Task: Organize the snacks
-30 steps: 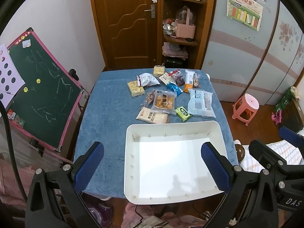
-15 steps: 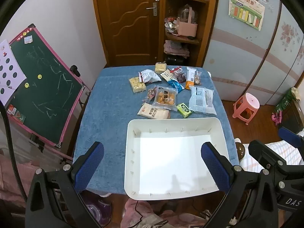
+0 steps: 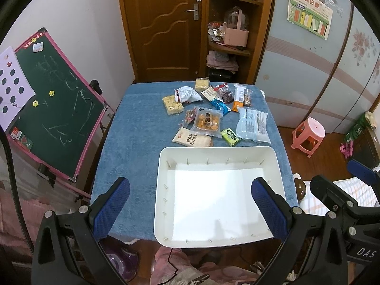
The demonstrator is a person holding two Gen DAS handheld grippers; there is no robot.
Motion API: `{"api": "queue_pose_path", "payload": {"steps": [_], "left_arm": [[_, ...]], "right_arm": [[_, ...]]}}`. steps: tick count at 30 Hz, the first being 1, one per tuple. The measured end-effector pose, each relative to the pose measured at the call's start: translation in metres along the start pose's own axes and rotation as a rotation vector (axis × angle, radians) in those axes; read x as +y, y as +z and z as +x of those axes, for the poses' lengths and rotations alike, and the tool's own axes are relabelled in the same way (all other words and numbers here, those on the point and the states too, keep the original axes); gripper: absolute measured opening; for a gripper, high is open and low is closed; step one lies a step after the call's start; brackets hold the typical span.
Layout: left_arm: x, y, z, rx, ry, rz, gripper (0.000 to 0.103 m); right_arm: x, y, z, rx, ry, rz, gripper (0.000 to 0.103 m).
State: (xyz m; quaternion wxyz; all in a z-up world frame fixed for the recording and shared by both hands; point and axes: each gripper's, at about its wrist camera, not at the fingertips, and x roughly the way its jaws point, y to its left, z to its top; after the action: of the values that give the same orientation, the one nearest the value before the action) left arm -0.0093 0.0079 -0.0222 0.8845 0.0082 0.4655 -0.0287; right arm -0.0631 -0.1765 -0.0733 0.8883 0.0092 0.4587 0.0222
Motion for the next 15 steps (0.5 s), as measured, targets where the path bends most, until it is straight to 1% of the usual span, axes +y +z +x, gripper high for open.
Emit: {"api": "queue_pose_path", "payload": {"steps": [9,15], "left_arm": [[-0.0012,-0.0001,-0.0011,-0.003,0.006,-0.004,0.102],[-0.0095,-0.0012,-0.0043,-0.005,0.023,-0.014,0.102]], "right_arm": [[0.0006,0.0003,0.0006,-0.005,0.004,-0.002,0.103],[0.0002,-0.0022,0.0024,-0.008,0.029,-0.007,0.103]]}}
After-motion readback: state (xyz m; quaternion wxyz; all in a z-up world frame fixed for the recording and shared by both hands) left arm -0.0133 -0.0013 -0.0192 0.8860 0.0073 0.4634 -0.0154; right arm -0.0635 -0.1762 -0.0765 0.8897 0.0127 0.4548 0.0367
